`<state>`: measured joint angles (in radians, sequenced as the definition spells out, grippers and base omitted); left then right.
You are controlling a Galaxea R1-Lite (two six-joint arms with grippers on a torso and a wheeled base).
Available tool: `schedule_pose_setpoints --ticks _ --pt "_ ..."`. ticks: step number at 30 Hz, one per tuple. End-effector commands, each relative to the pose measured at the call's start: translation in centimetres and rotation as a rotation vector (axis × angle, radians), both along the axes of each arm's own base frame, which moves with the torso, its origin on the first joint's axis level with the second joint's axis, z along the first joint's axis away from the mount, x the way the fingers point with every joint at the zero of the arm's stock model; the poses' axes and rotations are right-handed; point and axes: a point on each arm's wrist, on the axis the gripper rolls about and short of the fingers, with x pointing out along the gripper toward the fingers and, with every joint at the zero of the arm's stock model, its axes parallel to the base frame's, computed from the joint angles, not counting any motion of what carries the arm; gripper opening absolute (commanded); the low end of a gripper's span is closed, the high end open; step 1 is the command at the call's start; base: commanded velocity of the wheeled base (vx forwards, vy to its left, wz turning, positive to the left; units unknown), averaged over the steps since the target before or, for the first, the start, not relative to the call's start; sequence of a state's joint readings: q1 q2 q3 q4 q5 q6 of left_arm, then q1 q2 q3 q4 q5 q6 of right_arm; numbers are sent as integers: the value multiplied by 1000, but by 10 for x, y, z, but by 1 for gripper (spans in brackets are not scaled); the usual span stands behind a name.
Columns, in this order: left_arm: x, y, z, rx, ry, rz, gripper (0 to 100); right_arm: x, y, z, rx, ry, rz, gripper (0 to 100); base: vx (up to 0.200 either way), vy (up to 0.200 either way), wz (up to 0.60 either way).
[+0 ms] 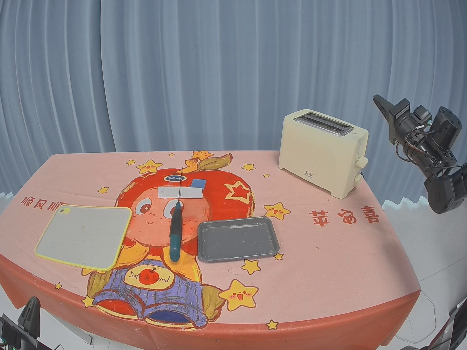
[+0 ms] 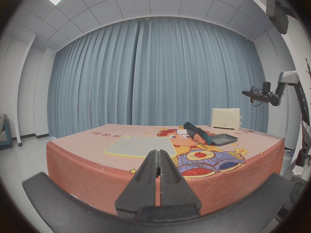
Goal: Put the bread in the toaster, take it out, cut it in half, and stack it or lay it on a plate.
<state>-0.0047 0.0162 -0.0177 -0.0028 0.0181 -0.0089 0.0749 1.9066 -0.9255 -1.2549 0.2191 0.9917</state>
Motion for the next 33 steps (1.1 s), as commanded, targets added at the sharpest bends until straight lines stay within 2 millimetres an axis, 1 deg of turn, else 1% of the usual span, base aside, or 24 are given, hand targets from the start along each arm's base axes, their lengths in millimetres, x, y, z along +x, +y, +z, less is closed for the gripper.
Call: schedule_pose_setpoints --ticks 1,4,5,6,7,10,13,18,21,23,25,26,27,30,33 --pt "1 0 -5 0 17 0 0 3 -7 -8 -15 26 -4 0 0 0 0" --pt "1 0 -5 0 17 0 0 -4 -13 -17 -86 47 38 0 0 0 0" --pt "1 0 -5 0 17 0 0 -4 -13 -17 -86 47 38 0 0 0 0" --pt "1 0 -5 0 17 0 0 -13 -17 -19 -190 31 68 0 0 0 0" --pt "1 0 -5 0 17 0 0 -16 -17 -20 -228 21 69 0 0 0 0" --pt "1 0 -5 0 17 0 0 -18 -18 -24 -361 -13 38 0 0 0 0" --pt "1 0 -5 0 17 0 0 -20 -24 -33 -490 -28 -3 0 0 0 0" --pt "1 0 -5 0 17 0 0 -26 -20 -41 -545 -29 2 0 0 0 0" --pt "1 0 -5 0 17 0 0 -31 -20 -45 -628 -74 -15 0 0 0 0" --pt "1 0 -5 0 17 0 0 -33 -17 -40 -662 -121 -27 0 0 0 0" --pt "1 0 -5 0 17 0 0 -35 -16 -38 -662 -129 -25 0 0 0 0" --pt "1 0 -5 0 17 0 0 -45 -3 -24 -651 -165 1 0 0 0 0" --pt "1 0 -5 0 17 0 0 -52 1 -18 -648 -168 15 0 0 0 0" --pt "1 0 -5 0 17 0 0 -70 10 -17 -654 -95 76 0 0 0 0" --pt "1 0 -5 0 17 0 0 -78 10 -20 -667 -14 109 0 0 0 0"
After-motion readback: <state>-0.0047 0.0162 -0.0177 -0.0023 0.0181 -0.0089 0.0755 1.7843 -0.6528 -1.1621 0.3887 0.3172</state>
